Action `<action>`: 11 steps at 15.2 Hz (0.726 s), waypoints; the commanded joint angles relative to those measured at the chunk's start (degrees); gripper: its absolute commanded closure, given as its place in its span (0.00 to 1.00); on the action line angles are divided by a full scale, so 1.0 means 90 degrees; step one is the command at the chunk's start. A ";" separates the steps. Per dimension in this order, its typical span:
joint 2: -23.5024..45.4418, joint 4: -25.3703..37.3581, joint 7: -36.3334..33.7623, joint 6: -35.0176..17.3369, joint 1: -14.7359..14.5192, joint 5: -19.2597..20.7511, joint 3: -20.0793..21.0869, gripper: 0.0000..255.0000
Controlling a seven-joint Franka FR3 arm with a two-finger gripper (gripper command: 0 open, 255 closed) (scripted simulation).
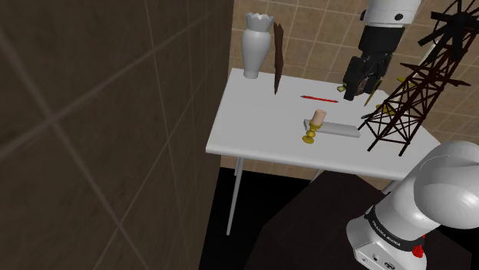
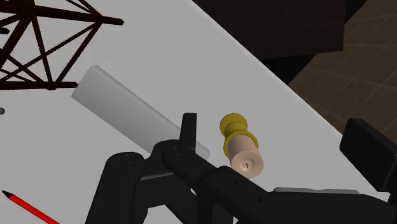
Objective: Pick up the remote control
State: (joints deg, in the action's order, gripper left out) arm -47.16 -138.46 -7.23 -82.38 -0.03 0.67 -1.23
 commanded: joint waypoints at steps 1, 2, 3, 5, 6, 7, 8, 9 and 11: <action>0.0000 0.0000 0.0000 0.0000 0.0000 0.0000 0.0000 0.00; -0.0104 -0.0220 0.0328 -0.0177 -0.0042 0.0141 -0.0139 0.00; -0.0195 -0.0431 0.0653 -0.0360 -0.0083 0.0287 -0.0285 0.00; -0.0337 -0.0822 0.1297 -0.0745 -0.0155 0.0589 -0.0597 0.00; -0.0385 -0.1002 0.1618 -0.0949 -0.0184 0.0743 -0.0761 0.00; -0.0417 -0.1170 0.1936 -0.1160 -0.0213 0.0901 -0.0934 0.00; -0.0432 -0.1326 0.2254 -0.1378 -0.0239 0.1061 -0.1112 0.00; -0.0427 -0.1470 0.2571 -0.1605 -0.0265 0.1222 -0.1297 0.00; -0.0357 -0.1718 0.3205 -0.2086 -0.0308 0.1538 -0.1680 0.00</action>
State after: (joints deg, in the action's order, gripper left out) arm -50.86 -153.00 18.07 -98.82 -2.70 12.73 -14.28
